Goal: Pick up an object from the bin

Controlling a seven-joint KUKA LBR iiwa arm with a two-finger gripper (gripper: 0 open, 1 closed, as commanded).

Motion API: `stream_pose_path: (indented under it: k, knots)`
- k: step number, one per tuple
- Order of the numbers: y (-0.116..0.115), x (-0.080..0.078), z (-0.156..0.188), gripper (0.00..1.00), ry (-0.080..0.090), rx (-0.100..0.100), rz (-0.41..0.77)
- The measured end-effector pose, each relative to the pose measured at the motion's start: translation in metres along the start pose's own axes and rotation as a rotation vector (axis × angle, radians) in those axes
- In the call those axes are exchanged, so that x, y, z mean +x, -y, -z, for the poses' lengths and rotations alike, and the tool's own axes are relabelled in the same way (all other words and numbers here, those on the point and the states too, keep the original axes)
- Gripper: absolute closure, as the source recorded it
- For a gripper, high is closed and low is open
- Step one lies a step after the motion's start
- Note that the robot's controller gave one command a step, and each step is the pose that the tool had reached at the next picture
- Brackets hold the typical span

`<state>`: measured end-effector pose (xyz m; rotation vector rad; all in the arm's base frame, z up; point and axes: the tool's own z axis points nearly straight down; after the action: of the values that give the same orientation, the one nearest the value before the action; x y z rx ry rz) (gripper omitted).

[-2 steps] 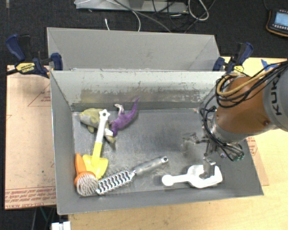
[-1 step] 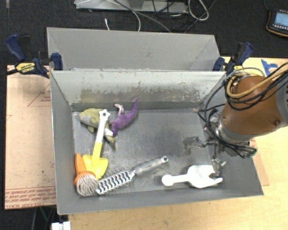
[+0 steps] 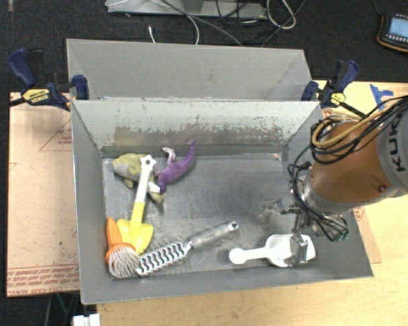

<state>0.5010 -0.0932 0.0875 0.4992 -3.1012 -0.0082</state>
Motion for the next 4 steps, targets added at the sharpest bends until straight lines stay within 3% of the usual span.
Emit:
stream_pose_path:
  k: [1,2,3,4]
  knots:
    - [0.0138,0.0035,-0.0102,1.00,0.015,0.009,0.496]
    - [0.0138,0.0035,-0.0102,1.00,0.015,0.009,0.497]
    - [0.0162,0.0125,-0.0063,1.00,0.032,0.013,0.489]
    - [0.0093,0.0110,-0.0084,1.00,0.033,0.013,0.479]
